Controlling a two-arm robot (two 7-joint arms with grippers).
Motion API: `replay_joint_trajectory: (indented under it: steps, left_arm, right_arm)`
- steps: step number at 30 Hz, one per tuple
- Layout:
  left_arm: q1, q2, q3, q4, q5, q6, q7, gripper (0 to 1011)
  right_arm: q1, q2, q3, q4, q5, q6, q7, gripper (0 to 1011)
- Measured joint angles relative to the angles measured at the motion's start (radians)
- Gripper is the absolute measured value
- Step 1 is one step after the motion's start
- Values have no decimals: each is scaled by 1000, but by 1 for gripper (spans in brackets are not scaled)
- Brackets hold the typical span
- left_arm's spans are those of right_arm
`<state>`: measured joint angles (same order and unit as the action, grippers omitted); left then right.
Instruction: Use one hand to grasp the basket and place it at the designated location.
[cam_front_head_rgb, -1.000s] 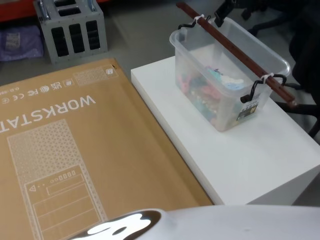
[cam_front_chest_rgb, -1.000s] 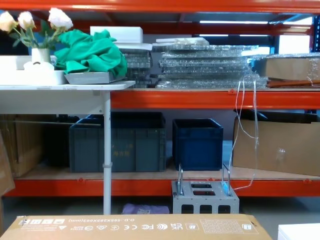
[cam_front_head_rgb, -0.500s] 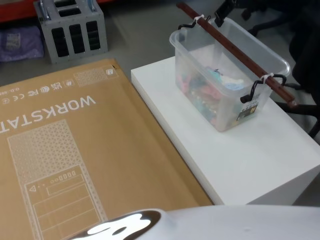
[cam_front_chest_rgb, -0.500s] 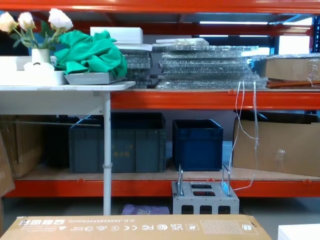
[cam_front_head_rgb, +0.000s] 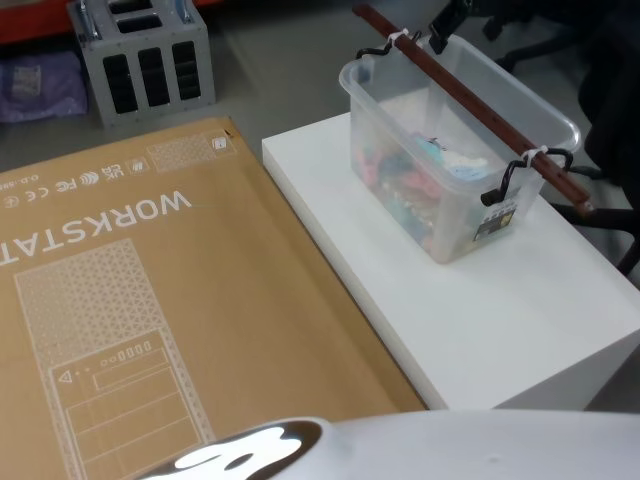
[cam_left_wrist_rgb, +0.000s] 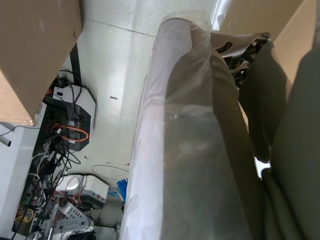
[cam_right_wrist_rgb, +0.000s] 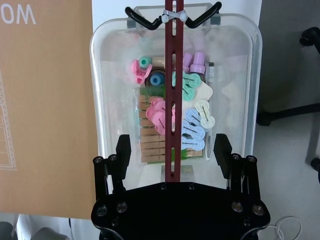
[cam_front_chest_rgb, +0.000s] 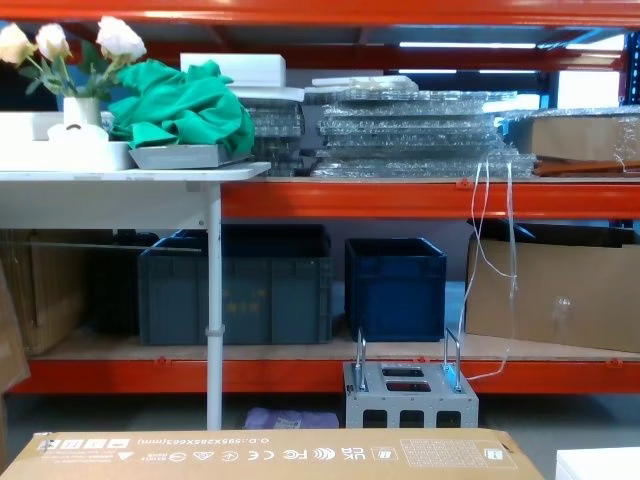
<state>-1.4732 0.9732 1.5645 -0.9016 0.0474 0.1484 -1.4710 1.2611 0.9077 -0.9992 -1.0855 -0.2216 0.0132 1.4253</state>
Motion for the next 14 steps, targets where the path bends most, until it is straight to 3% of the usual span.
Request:
replay_joint_trajectory:
  steps: [14]
  left_arm:
    - [0, 0, 0, 0, 0, 0, 0, 0]
  right_arm:
    - [0, 0, 0, 0, 0, 0, 0, 1001]
